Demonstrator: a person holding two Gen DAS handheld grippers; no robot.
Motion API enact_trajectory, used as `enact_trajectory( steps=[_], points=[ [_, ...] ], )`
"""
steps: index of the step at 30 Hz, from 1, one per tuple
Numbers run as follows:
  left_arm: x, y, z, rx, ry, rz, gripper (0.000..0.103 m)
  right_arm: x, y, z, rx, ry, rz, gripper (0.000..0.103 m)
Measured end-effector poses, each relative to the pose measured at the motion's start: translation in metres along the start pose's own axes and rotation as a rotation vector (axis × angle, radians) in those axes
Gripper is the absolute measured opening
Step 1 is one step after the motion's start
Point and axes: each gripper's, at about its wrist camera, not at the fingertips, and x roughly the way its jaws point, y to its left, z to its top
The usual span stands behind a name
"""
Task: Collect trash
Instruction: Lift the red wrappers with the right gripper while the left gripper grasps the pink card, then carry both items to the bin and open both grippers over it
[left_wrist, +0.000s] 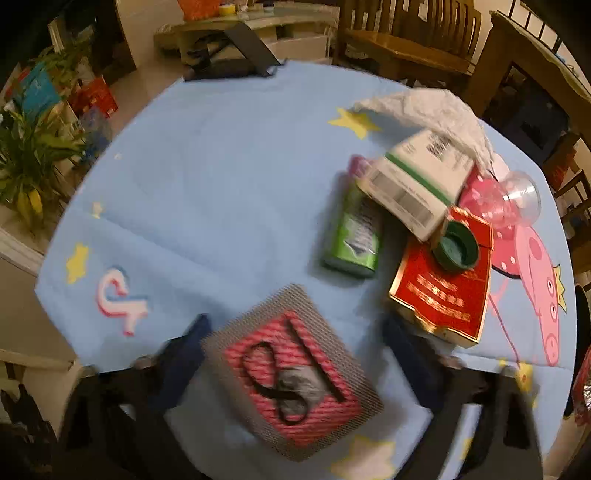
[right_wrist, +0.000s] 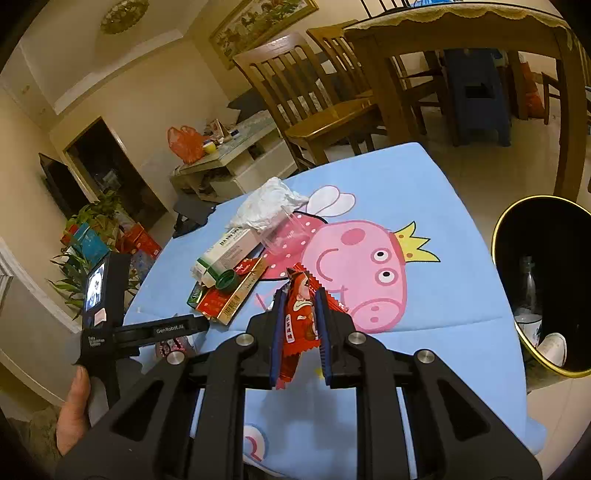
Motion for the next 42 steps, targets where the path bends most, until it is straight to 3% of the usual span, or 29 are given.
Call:
enact_trajectory(
  steps=[5, 15, 18, 22, 25, 34, 42],
  points=[
    [-0.006, 0.031, 0.000, -0.053, 0.034, -0.161, 0.065, 0.001, -0.001, 0.001, 0.007, 0.001, -0.003, 0.017],
    [-0.010, 0.039, -0.004, -0.054, 0.008, -0.210, 0.065, 0.010, 0.011, -0.002, -0.027, 0.018, -0.034, 0.017],
    [-0.024, 0.036, -0.001, -0.017, -0.091, -0.154, 0.065, 0.010, 0.010, -0.001, -0.023, 0.009, -0.038, 0.017],
    [-0.066, 0.018, -0.004, 0.081, -0.281, -0.091, 0.065, 0.008, 0.009, 0.000, -0.034, -0.001, -0.047, 0.017],
    [-0.087, -0.002, -0.012, 0.147, -0.370, -0.070, 0.065, 0.003, 0.011, -0.001, -0.049, -0.015, -0.056, 0.017],
    [-0.110, -0.072, -0.056, 0.364, -0.452, -0.109, 0.065, -0.016, -0.010, -0.004, -0.045, -0.035, -0.162, 0.017],
    [-0.123, -0.117, -0.076, 0.461, -0.509, -0.137, 0.065, -0.047, -0.040, -0.005, 0.021, -0.064, -0.203, 0.017]
  ],
)
